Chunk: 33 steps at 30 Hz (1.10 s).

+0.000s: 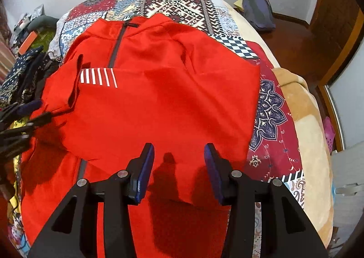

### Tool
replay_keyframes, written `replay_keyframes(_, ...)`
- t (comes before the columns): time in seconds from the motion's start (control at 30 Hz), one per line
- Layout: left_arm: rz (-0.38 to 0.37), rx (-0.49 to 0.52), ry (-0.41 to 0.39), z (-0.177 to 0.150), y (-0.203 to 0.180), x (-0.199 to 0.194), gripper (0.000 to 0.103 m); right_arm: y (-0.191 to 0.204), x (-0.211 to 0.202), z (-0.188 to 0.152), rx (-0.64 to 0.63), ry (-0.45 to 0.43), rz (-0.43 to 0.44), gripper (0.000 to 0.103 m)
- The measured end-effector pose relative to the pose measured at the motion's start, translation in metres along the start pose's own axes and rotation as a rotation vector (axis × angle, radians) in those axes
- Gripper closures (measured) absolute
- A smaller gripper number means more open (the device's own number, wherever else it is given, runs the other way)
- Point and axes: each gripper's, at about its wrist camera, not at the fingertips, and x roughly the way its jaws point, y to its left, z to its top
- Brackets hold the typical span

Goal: Fold large clothes

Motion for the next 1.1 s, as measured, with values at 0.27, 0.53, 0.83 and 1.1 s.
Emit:
replay_keyframes(0.27,-0.009,-0.004,-0.016,0.006,0.001,0.021,0.047,0.003,0.011,-0.003,-0.012,0.025,-0.004,0.061)
replay_keyframes(0.53,-0.045,-0.097,-0.07,0.013,0.021,0.006,0.099,0.006,0.013,-0.002,0.006,0.03,0.0,0.061)
replay_keyframes(0.83,-0.15,-0.365,-0.277,0.012,0.1,-0.088,0.099,0.012,-0.006,0.012,-0.003,-0.033,-0.017,0.061)
replay_keyframes(1.1,-0.062,-0.404,-0.317,-0.015,0.137,-0.112,0.1,0.017,0.005,0.021,-0.001,-0.026,-0.031,0.061)
